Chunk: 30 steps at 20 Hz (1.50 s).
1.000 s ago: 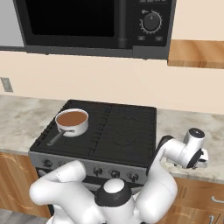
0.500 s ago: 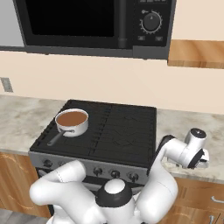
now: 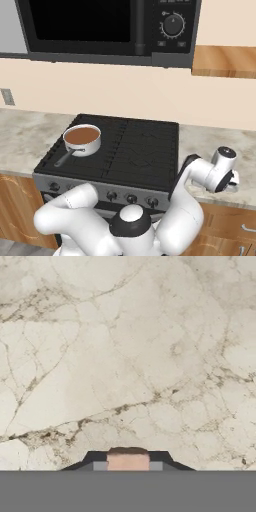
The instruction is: Pick up the sugar cube(s) and place them in the saucepan with hot chocolate.
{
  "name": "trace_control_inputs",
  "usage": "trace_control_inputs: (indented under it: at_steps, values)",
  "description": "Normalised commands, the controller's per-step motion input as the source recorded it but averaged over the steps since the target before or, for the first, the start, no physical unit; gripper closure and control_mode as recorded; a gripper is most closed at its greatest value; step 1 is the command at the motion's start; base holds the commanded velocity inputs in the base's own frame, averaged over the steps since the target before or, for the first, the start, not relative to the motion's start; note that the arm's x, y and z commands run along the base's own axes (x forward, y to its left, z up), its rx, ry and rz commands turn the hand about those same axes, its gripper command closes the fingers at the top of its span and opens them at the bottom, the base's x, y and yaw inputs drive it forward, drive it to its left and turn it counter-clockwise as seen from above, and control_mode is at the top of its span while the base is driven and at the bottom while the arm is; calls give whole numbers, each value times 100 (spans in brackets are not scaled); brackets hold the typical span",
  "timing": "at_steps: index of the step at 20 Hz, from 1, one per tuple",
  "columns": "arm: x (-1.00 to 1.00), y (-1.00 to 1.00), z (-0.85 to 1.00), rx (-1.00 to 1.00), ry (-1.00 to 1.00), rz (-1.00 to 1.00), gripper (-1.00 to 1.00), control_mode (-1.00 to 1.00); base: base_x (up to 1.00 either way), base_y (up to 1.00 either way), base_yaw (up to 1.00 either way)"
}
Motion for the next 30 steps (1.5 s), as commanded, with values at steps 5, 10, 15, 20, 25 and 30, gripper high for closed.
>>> trace_control_inputs:
  at_steps: [5, 10, 15, 20, 25, 30]
  values:
    - [-1, 2, 0, -1, 0, -7, 100, -100, 0, 0, 0]
    - [-1, 57, 47, 0, -4, -8, 100, -100, 0, 0, 0]
    - [0, 75, 84, 0, -8, -2, 100, -100, 0, 0, 0]
    - [0, 86, 88, 0, -11, -1, 100, -100, 0, 0, 0]
    - [0, 86, 63, 0, -23, -1, 100, -100, 0, 0, 0]
    - [0, 100, 46, 0, -28, 0, 100, -100, 0, 0, 0]
